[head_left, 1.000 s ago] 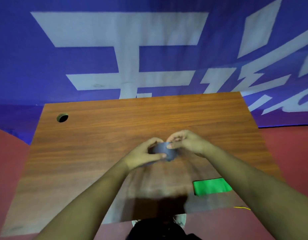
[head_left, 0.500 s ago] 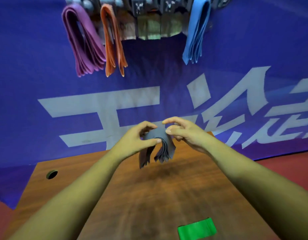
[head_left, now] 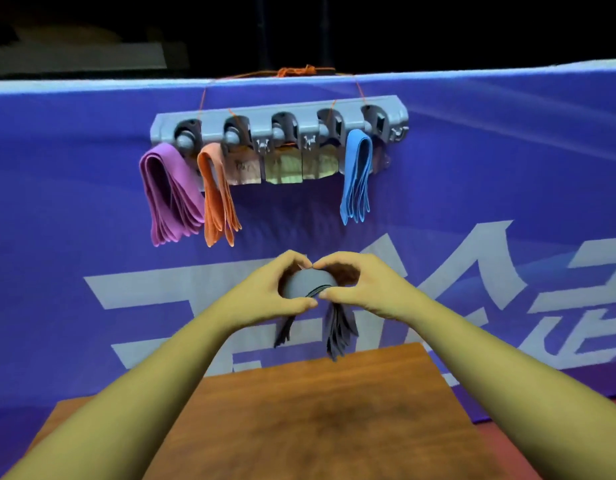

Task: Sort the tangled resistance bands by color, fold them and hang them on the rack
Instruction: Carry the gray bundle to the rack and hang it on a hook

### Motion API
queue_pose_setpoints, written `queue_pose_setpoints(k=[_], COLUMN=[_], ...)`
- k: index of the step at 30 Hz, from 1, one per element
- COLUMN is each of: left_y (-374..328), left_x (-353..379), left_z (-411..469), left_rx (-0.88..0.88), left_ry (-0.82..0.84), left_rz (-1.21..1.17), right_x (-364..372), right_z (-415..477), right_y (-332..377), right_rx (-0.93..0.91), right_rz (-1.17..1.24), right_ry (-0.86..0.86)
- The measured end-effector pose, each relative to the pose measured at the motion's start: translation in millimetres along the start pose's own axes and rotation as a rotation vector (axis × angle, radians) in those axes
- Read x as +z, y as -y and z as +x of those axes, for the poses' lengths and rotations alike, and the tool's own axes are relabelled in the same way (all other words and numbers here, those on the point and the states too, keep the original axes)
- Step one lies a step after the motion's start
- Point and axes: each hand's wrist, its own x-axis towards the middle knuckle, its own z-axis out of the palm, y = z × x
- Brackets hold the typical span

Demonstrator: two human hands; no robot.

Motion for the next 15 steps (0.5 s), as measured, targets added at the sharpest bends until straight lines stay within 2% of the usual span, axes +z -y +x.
queue_pose_setpoints(k=[3, 12, 15], left_y=[-7.6, -26.2, -32.7], left_x=[-7.4, -31.9, -41.1], left_z=[7.7, 33.3, 46.4], left_rx=[0.055, 0.142, 0.173], left_ry=[0.003, -0.240, -0.333], left_rz=[0.096, -0.114, -0.137], right_x=[-15.2, -42.2, -43.1], right_z=[8.7, 31.9, 45.0], right_y=[12.4, 36.3, 43.1], right_rx=[-0.034, -0.112, -0.165], right_rz=[-0.019, 0.036, 0.060], right_ry=[0.002, -0.151, -0.254])
